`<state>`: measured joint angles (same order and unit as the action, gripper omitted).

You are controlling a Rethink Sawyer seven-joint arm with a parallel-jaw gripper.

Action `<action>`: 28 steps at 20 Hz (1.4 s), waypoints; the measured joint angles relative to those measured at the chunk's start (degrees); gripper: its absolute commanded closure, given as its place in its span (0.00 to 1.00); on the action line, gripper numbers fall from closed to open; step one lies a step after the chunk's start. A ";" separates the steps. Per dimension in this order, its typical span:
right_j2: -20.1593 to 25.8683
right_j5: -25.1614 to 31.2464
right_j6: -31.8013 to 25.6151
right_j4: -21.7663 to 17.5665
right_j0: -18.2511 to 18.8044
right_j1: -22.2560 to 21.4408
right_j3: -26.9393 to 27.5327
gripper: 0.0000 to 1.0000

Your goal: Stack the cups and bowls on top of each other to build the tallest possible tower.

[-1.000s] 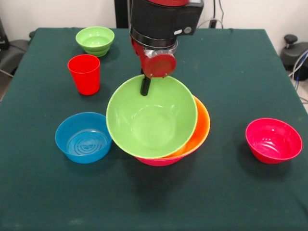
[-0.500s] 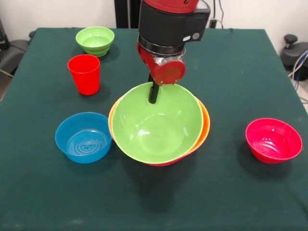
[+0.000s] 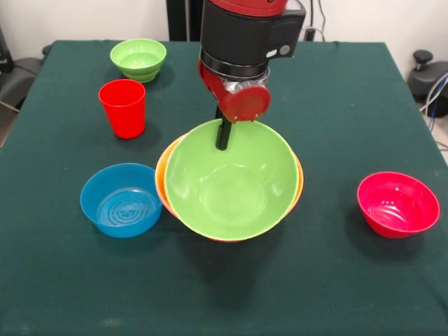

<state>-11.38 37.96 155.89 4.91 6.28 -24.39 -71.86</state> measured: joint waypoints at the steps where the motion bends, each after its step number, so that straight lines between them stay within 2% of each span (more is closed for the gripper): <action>1: 0.33 0.00 0.00 -0.43 0.12 -0.29 -0.10 1.00; 11: 1.41 -0.40 0.00 -1.48 0.20 -1.21 -1.85 1.00; 28: 2.49 -7.45 0.00 -1.77 1.65 -5.92 -10.95 1.00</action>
<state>-8.89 30.51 155.89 3.14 7.93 -30.31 -82.81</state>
